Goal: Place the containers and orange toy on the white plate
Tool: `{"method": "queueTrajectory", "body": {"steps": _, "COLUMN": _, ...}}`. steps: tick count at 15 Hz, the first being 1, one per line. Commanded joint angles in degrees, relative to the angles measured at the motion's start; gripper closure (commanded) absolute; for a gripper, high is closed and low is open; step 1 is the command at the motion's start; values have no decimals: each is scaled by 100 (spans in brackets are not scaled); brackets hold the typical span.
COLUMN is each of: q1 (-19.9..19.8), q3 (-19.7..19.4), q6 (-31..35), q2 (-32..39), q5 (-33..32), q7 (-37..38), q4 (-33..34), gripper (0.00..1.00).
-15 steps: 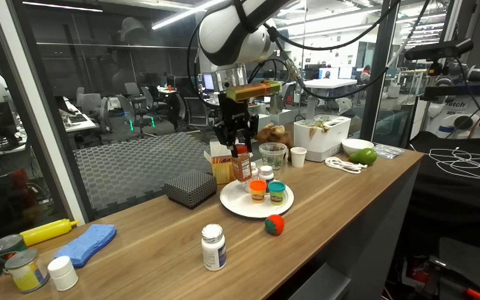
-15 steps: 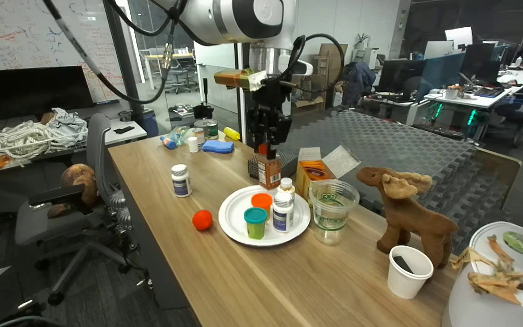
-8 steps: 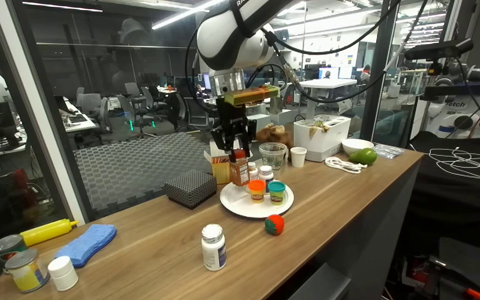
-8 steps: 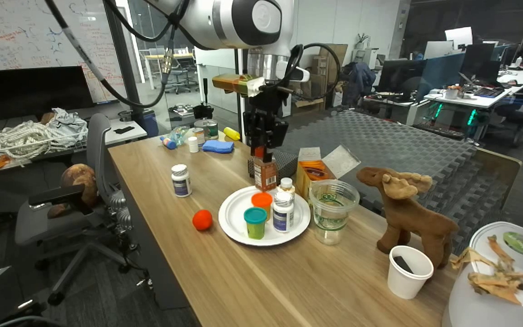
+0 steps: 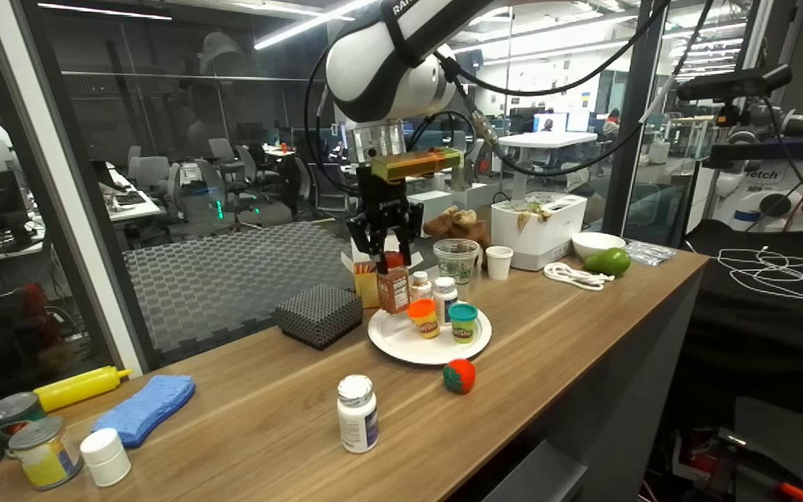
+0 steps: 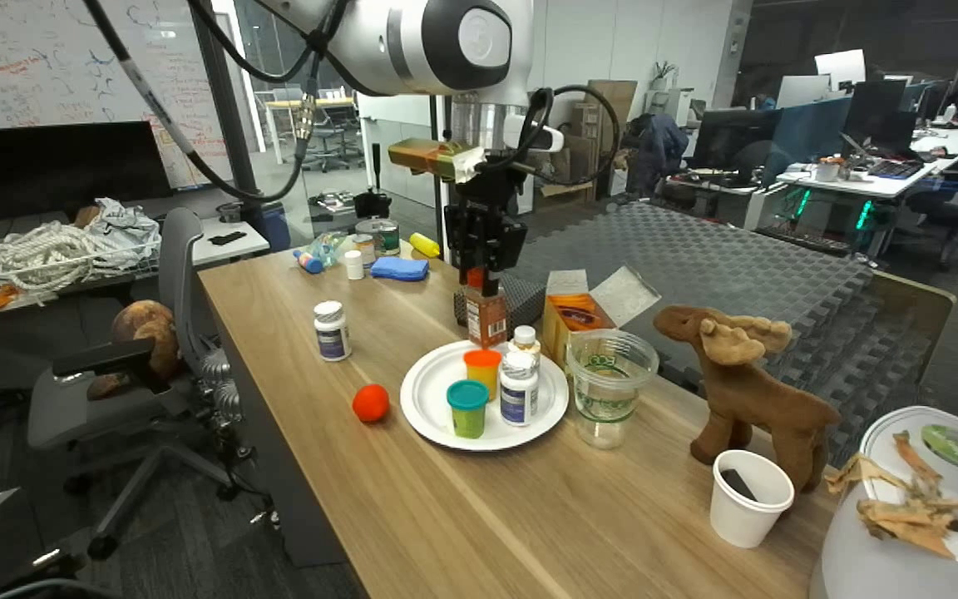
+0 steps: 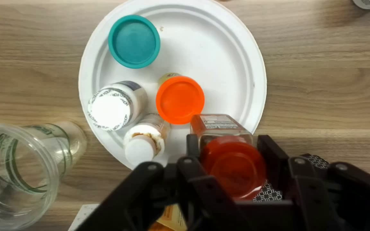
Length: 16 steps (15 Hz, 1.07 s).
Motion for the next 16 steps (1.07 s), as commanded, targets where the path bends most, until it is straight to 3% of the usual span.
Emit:
{"method": "queueTrajectory", "body": {"steps": 1, "q1": 48, "q3": -3, "q6": 108, "q2": -18, "q5": 9, "q7": -71, "q4": -38, "gripper": 73}}
{"method": "queueTrajectory", "body": {"steps": 16, "q1": 90, "q3": -52, "q6": 726, "q2": -1067, "q5": -83, "q7": 42, "q4": -1271, "gripper": 73}}
